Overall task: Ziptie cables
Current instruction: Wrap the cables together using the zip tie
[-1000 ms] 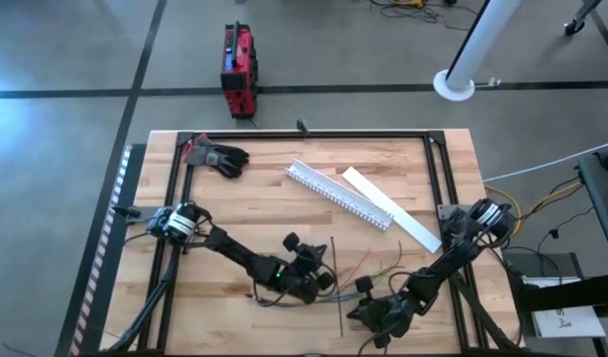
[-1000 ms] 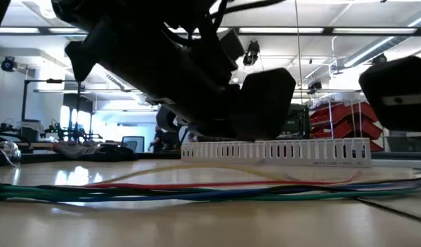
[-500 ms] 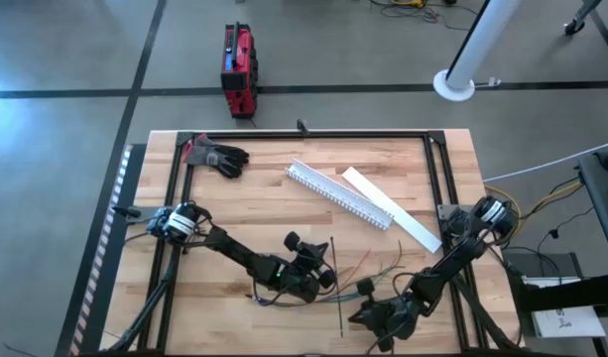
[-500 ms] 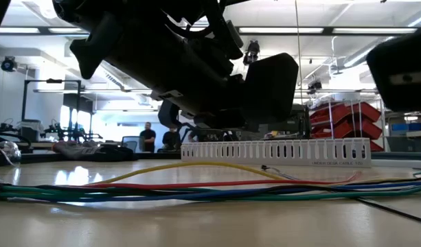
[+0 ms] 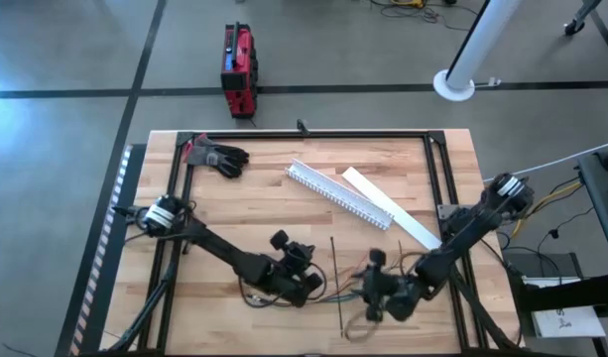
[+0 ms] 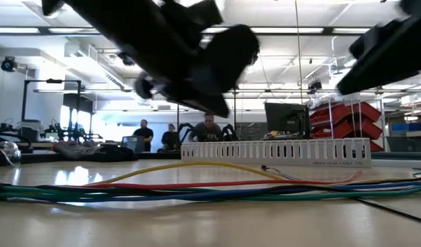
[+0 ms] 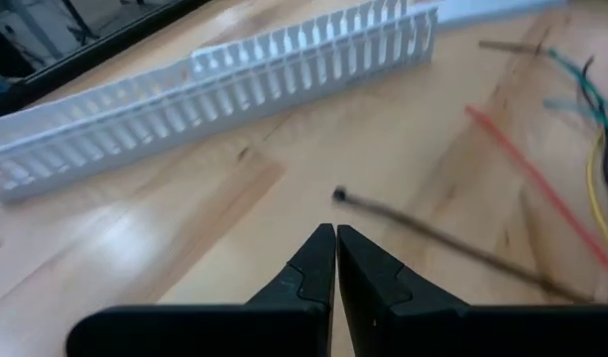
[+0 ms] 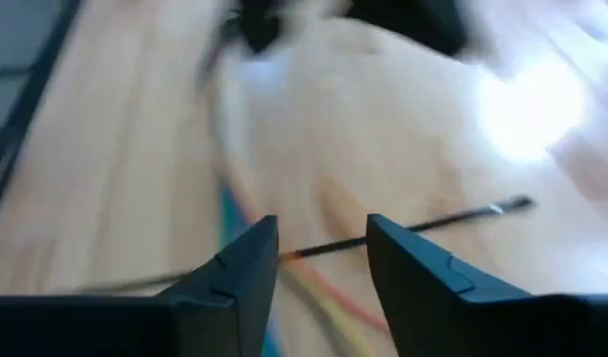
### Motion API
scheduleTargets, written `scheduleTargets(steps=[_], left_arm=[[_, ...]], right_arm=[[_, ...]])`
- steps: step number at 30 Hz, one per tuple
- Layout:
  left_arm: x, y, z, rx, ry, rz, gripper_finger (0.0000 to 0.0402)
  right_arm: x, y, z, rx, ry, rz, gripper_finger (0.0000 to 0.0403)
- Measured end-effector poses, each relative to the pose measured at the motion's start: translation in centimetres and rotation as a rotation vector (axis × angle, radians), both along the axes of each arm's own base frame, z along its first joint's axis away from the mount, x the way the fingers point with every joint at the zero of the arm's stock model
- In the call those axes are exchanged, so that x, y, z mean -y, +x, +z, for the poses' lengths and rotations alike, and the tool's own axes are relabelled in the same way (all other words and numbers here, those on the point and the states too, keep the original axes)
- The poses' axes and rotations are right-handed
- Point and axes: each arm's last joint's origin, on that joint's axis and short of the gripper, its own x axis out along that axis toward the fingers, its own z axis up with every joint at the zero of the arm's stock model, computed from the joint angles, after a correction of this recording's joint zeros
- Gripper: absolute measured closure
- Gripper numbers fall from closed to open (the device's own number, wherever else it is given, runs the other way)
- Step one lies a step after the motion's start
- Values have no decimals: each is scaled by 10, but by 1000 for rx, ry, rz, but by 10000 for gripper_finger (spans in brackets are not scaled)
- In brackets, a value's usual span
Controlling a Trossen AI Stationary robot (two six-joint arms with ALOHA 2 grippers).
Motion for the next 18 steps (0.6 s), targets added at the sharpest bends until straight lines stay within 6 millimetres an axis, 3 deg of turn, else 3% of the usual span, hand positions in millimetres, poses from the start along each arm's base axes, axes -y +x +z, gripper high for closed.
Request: scheduleTargets(steps=[7, 13, 18], left_arm=[[16, -20, -4, -59, 0, -9, 401], [26, -32, -12, -85, 9, -39, 401], [26, -43, -25, -108, 8, -40, 401]], right_arm=[[44, 29, -5, -77, 147, -180, 243], [83, 45, -8, -113, 166, -318, 249], [102, 59, -10, -142, 195, -374, 251]])
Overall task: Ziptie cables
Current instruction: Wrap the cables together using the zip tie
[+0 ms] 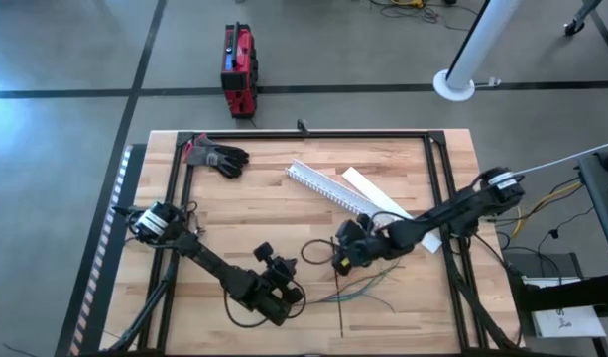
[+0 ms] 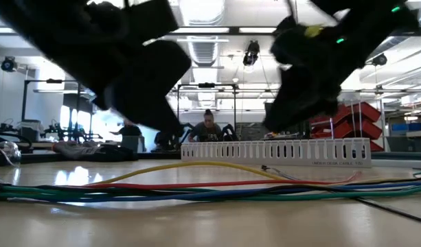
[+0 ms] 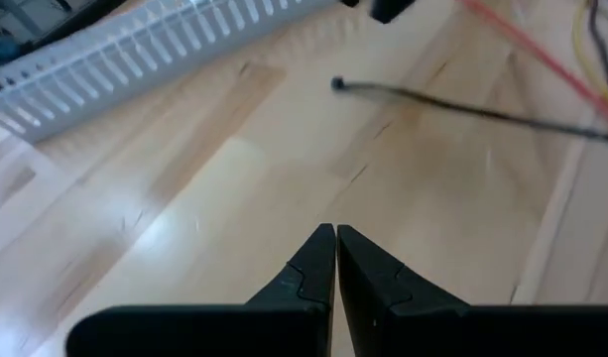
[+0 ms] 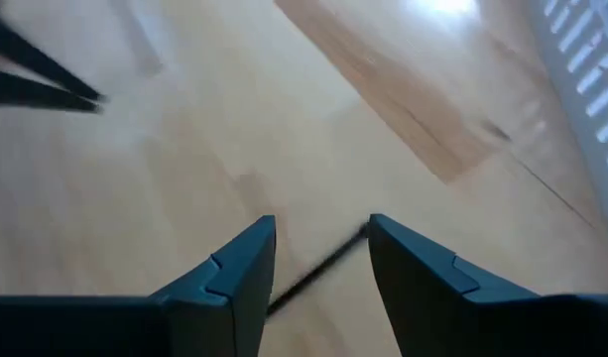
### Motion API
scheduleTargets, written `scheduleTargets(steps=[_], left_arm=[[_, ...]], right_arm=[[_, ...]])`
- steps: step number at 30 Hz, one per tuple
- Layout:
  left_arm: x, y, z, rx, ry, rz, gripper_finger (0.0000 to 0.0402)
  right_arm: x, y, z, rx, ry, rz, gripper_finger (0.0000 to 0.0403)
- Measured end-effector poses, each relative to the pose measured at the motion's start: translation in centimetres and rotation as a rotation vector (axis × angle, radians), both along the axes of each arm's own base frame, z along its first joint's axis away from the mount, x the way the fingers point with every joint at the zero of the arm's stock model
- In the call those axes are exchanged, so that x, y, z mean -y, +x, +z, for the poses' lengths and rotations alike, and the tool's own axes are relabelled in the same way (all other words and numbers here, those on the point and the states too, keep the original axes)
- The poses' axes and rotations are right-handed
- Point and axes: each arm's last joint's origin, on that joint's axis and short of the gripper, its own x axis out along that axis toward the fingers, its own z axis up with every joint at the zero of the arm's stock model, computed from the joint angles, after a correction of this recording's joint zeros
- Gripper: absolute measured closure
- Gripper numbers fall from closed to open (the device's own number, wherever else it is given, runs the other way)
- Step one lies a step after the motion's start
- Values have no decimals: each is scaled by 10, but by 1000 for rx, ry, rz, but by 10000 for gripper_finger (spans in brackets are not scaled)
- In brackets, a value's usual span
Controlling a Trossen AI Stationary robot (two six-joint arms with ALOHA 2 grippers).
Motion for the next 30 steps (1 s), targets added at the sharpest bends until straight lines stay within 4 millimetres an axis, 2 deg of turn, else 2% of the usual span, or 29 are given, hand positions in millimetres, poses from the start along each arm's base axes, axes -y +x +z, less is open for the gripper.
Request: scheduleTargets(steps=[9, 15, 25, 30], left_arm=[[-7, -11, -14, -44, 18, 5, 401], [-8, -12, -17, -49, 20, 6, 401], [-5, -11, -17, -61, -32, -13, 402], [-5, -10, -16, -70, 0, -31, 402]], right_arm=[[-5, 25, -16, -126, -2, -79, 236], [-7, 37, -27, -289, -30, -189, 242], [-10, 53, -36, -363, -32, -256, 279], [-12, 54, -37, -362, -25, -250, 320]])
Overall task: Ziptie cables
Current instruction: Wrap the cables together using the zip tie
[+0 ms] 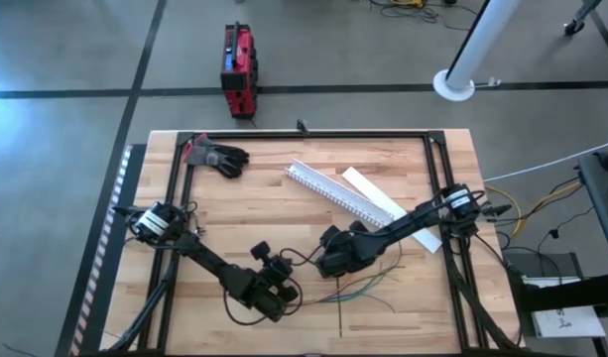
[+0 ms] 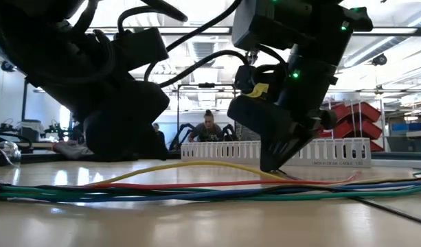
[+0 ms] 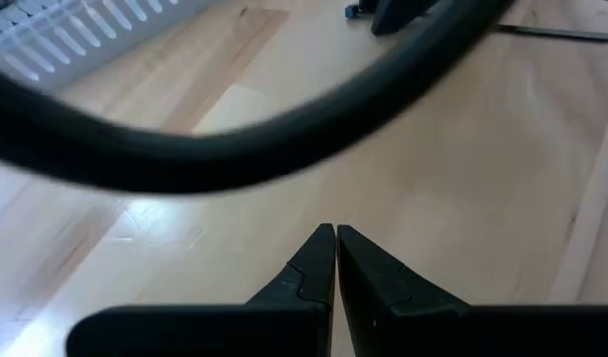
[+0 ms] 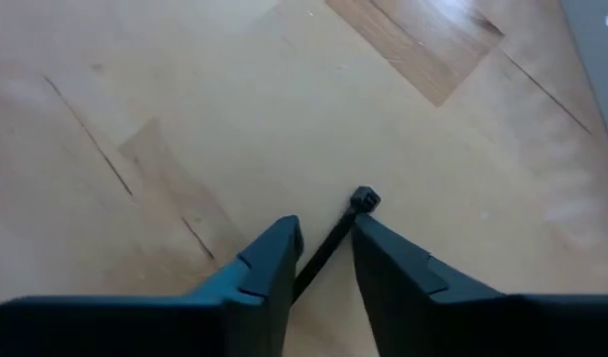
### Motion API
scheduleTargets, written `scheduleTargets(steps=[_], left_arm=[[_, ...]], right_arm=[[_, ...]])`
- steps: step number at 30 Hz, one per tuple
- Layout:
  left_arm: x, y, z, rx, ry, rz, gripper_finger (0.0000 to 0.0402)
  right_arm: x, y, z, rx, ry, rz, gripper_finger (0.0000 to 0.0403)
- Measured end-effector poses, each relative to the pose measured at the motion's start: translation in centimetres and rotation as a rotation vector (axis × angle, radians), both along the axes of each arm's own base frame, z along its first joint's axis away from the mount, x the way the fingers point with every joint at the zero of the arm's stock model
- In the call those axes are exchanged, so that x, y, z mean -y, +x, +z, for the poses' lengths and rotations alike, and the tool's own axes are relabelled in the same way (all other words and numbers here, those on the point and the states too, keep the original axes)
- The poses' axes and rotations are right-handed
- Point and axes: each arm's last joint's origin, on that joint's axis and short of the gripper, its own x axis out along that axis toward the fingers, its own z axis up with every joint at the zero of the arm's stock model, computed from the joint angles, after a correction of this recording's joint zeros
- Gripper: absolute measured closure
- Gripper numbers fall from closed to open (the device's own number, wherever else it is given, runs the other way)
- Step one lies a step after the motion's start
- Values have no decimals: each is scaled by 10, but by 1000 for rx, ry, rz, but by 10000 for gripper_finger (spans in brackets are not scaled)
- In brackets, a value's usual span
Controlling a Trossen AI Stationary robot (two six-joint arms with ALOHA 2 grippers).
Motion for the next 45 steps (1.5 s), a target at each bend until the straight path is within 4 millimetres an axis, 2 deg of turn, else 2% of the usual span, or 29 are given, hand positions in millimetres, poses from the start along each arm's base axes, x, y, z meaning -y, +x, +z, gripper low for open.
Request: scheduleTargets(steps=[4, 6, 11, 16, 21, 25, 30, 36, 41, 45], left_arm=[[5, 2, 2, 13, 22, -46, 402], [13, 2, 4, 50, 41, -81, 402], [30, 0, 10, 147, 105, -123, 402], [34, 1, 12, 166, 115, -159, 402], [39, 6, 17, 171, 158, -233, 402], [44, 13, 24, 198, 185, -315, 401], [45, 21, 29, 207, 164, -430, 386], [36, 28, 30, 227, 134, -395, 345], [27, 44, 34, 326, 57, -398, 303], [19, 56, 27, 357, 1, -449, 274]], right_arm=[[-11, -3, 0, 22, -21, 17, 380], [-19, -7, 0, 32, -47, 35, 397], [-40, -18, 9, 67, -69, 89, 401], [-58, -33, 26, 153, -130, 159, 402], [-75, -50, 23, 273, -177, 268, 403], [-84, -62, 7, 395, -182, 378, 403], [-87, -77, -7, 544, -208, 490, 403], [-82, -98, -15, 674, -290, 560, 403], [-76, -109, -18, 735, -268, 608, 403], [-77, -116, -15, 801, -287, 662, 403]])
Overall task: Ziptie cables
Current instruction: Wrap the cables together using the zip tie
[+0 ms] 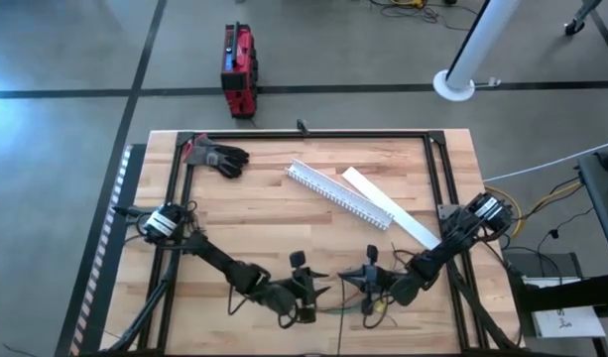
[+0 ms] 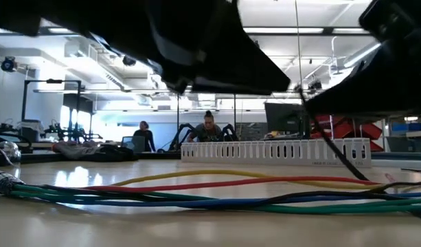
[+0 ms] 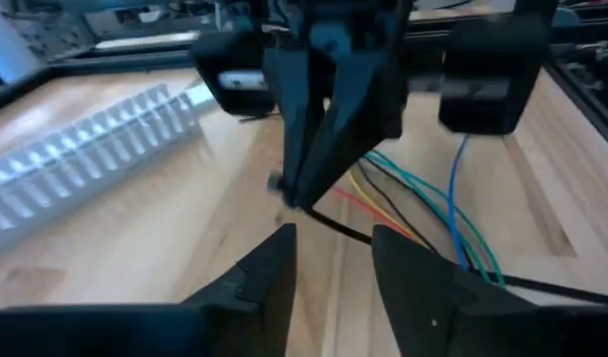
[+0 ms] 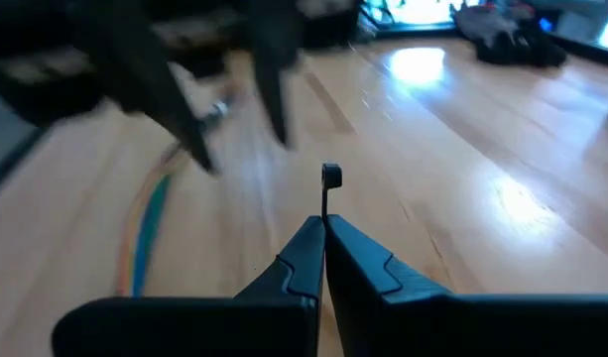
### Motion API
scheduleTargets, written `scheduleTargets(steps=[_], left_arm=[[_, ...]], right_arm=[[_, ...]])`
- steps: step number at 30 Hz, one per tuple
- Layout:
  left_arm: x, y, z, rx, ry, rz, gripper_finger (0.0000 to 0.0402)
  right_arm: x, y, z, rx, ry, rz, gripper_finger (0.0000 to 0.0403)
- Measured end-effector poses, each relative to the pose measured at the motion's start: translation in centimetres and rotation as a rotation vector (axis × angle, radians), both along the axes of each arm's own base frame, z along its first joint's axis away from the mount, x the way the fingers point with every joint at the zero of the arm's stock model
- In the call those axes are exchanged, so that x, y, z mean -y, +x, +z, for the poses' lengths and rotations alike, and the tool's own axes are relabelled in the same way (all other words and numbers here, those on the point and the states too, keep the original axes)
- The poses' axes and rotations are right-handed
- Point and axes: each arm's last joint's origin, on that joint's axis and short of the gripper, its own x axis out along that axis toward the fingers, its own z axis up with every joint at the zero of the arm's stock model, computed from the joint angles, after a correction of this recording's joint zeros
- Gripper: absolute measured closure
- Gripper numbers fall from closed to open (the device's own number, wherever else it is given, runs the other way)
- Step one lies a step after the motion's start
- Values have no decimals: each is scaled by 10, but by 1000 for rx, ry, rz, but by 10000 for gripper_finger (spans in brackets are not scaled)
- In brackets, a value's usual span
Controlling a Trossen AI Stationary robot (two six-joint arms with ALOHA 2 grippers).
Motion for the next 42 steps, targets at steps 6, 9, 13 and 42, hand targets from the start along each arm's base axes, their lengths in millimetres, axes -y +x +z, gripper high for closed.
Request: scheduleTargets(steps=[6, 9, 13, 42], left_arm=[[-13, 12, -10, 40, -28, 44, 242], [-18, 19, -12, 81, -71, -7, 233], [-23, 25, -25, 65, -108, -56, 228], [-26, 31, -25, 163, -152, -69, 386]], right_arm=[[0, -6, 1, 24, -30, 97, 403], [0, -6, 2, 25, -39, 103, 403], [-1, -5, 6, 55, -55, 114, 403], [-2, 0, 8, 66, -43, 96, 403]])
